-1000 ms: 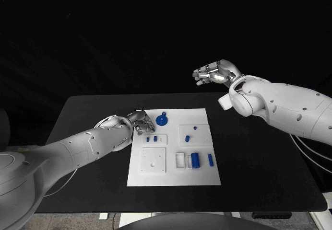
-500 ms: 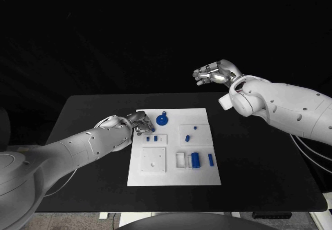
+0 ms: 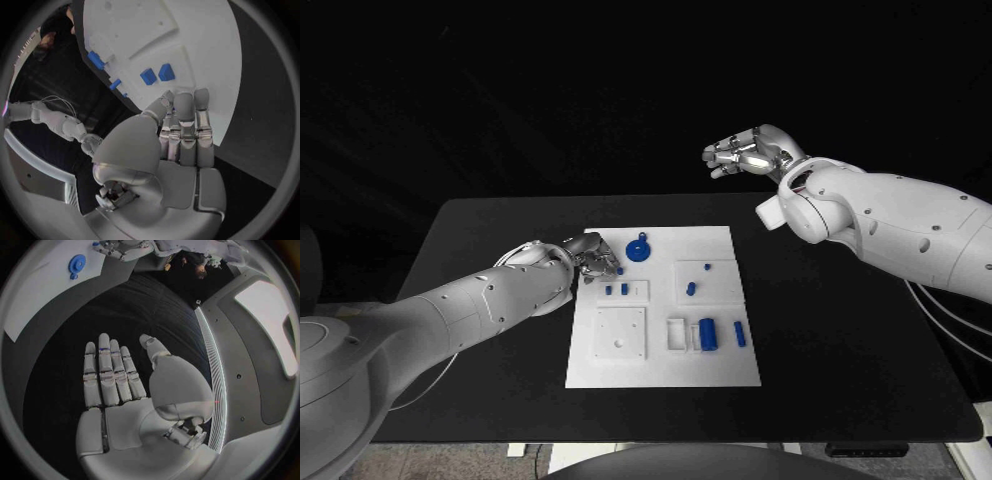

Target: Assemble the parts on the task board

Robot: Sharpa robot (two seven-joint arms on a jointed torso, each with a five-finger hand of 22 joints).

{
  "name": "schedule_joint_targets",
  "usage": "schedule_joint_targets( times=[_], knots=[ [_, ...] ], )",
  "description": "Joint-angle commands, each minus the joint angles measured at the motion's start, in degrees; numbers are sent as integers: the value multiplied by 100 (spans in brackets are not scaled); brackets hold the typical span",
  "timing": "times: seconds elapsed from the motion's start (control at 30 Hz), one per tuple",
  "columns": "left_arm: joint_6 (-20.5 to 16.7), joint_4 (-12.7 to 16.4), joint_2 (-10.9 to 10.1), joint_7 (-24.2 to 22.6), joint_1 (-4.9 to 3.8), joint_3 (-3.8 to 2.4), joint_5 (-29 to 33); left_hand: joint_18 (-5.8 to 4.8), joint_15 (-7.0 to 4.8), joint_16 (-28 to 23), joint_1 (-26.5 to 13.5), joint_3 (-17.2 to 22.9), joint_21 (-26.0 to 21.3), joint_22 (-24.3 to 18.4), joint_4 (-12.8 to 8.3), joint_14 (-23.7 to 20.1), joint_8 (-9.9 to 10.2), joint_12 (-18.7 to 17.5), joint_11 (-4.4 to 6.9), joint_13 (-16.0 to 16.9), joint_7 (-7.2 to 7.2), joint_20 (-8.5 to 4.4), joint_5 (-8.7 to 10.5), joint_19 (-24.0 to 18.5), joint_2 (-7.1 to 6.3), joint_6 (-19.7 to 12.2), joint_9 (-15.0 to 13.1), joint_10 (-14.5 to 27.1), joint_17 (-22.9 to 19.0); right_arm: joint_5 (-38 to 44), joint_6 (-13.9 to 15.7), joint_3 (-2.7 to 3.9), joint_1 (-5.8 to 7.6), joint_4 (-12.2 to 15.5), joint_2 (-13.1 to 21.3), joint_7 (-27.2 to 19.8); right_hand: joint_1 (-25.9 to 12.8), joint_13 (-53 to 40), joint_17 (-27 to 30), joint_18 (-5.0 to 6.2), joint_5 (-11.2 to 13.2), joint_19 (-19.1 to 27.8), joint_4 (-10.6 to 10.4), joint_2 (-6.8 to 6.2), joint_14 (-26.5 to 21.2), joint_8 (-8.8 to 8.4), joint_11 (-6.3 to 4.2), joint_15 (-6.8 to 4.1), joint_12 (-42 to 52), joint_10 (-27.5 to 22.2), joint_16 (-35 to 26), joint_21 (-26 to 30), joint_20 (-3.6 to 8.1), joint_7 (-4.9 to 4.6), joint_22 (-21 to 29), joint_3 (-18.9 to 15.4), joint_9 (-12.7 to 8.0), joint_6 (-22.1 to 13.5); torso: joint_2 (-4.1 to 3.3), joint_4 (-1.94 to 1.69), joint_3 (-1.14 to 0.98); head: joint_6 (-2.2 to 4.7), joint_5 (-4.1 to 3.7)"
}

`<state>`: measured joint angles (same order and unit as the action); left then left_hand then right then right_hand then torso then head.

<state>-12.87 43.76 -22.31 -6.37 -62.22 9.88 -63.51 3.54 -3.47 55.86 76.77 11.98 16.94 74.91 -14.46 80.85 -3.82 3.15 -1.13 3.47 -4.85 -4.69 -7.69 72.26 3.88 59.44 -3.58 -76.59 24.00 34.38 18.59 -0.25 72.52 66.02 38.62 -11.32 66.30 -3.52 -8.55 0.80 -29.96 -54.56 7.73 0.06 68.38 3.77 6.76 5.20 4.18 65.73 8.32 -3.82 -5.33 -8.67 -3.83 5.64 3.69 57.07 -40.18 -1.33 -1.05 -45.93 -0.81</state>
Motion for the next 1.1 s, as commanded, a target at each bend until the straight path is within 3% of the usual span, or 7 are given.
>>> schedule_joint_targets(
  times=[0.03,0.23,0.43,0.67,0.83,0.97,1.1],
  knots=[
    [29,-1,-4,-36,-1,-3,52,37,-27,-6,-16,3,-29,93,-45,-15,31,23,10,4,5,-5,19,44,-57,-75,4,-44,-8,17,-77,3,-4,7,2,-56,6,8,9,-80,-30,42,-9,-24,-6,-18,15,33,-22,-37,-22,3,-11,-24,3,-12,1,-21,-2,-6,-2,12,4],
    [-164,-28,-74,-37,-3,-7,133,46,24,-43,-36,9,-68,94,-50,-70,36,23,-73,2,-42,21,18,36,-63,-383,11,192,-19,72,-204,3,-4,-11,11,32,30,9,19,-80,-22,71,12,-22,-34,-18,27,45,-28,-71,-37,7,-23,-29,5,-6,1,-34,2,1,1,30,22],
    [-403,19,-209,-159,-45,-42,589,122,174,-396,-149,68,-240,60,5,-435,-3,29,-267,1,-205,171,-60,-212,-57,82,-4,641,-200,546,-599,2,-4,-107,24,208,279,14,27,-80,248,15,322,0,37,-14,20,-4,-37,-92,-9,-8,17,-22,-2,348,2,30,4,-8,0,62,28],
    [-316,235,-497,-219,-258,-139,1727,69,174,-1072,-286,-91,-695,-288,80,-503,-189,116,-172,11,-113,226,-97,-329,-182,-2,-39,427,-532,1681,-1026,2,-4,-235,32,493,350,-7,-106,-45,480,-479,641,-57,511,89,-218,-246,31,509,221,-137,245,154,-45,839,104,573,14,-22,-2,120,34],
    [-156,611,-813,-120,-419,-173,2251,-112,71,-784,-199,-823,-908,-520,309,-428,-1229,599,-20,127,-24,93,-328,-96,-123,-33,-376,98,-257,2527,-1161,2,-6,-250,34,711,521,-91,-421,-68,113,-954,782,-120,867,164,-462,-456,183,1092,536,-298,488,306,-95,611,345,996,25,-33,0,157,21],
    [28,1158,-1187,10,-548,-195,2539,-190,36,-27,-251,-1262,-892,-448,469,-723,-3450,2469,51,1162,35,16,-498,32,-121,-1365,-1860,887,264,3263,-1286,-1,-22,-213,32,964,592,-309,-1137,-80,-225,-1210,782,-125,766,242,-587,-561,432,1252,1166,-371,612,414,-127,150,927,1149,38,-47,3,177,14],
    [80,1643,-1485,20,-648,-205,2688,-158,7,436,-349,-1194,-760,-232,458,-766,-4289,3900,84,1891,61,-3,-530,126,-21,-1929,-2279,1751,466,3819,-1434,-9,-47,-161,38,1161,602,-408,-1657,-80,-114,-1296,830,-19,549,118,-565,-586,477,1109,1559,-390,656,391,-145,94,1397,1022,58,-68,6,166,11]
  ],
)
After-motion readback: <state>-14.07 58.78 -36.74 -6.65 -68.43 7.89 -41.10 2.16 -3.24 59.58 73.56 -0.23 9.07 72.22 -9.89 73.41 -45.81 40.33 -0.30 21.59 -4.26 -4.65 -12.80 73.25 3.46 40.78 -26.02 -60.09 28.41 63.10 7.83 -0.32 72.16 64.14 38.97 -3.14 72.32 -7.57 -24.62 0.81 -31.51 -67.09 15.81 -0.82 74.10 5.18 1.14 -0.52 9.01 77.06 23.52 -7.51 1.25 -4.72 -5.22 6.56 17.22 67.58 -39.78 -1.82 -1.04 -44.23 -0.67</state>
